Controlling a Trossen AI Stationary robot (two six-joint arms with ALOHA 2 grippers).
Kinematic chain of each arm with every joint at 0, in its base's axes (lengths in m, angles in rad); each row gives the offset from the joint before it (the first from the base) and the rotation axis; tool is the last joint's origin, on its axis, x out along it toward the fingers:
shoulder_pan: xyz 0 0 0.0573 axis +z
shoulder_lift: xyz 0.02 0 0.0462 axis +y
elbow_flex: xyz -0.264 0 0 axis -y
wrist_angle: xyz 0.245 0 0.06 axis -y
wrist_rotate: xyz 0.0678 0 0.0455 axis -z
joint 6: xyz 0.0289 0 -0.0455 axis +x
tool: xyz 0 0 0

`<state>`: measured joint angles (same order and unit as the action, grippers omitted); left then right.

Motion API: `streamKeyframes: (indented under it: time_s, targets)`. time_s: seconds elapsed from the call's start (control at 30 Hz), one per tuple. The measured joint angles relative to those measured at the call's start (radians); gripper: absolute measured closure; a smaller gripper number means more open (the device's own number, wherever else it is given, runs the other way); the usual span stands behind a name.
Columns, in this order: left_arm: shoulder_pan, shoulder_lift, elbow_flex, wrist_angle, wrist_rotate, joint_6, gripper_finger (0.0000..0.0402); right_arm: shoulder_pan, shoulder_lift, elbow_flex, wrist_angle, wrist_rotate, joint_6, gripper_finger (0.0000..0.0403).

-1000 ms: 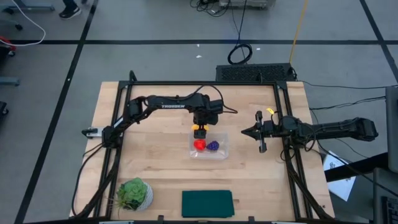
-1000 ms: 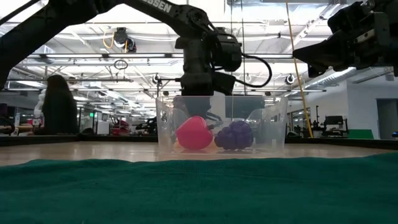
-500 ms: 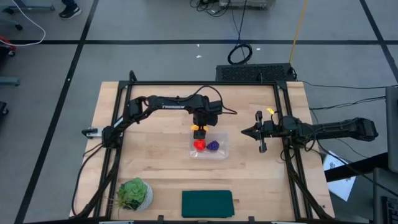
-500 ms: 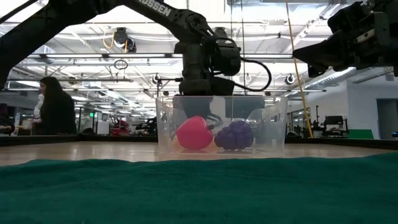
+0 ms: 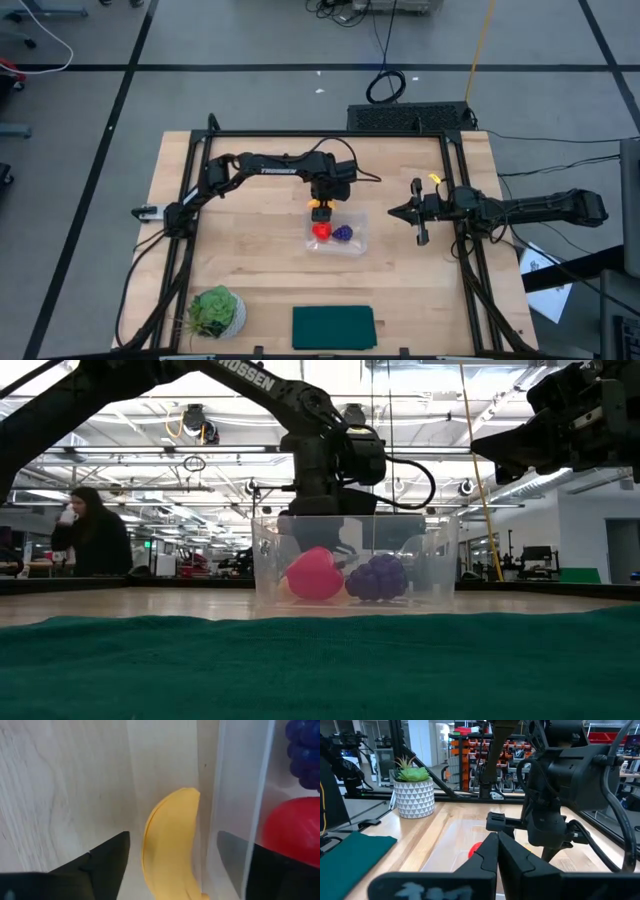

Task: Pick and placing Produce into tupperware
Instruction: Put the banana into the transparent bin

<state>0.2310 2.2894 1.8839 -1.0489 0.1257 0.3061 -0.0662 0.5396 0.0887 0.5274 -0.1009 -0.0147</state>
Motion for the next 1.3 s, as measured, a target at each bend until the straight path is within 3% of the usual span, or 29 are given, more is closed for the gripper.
streamKeyframes:
  time_s: [0.5,1.1,1.3]
  targets:
    - [0.0,-0.006,0.003,-0.007,-0.048,-0.018,0.0275,0.0,0.0,0.0,0.0,0.0,0.0,0.0403]
    - [-0.009,-0.003,0.029,-0.025,-0.053,-0.022,0.0286,0.0,0.0,0.0,0.0,0.0,0.002,0.0403]
    - [-0.034,-0.002,0.029,-0.019,-0.102,-0.023,0.0286,0.0,0.0,0.0,0.0,0.0,0.002,0.0403]
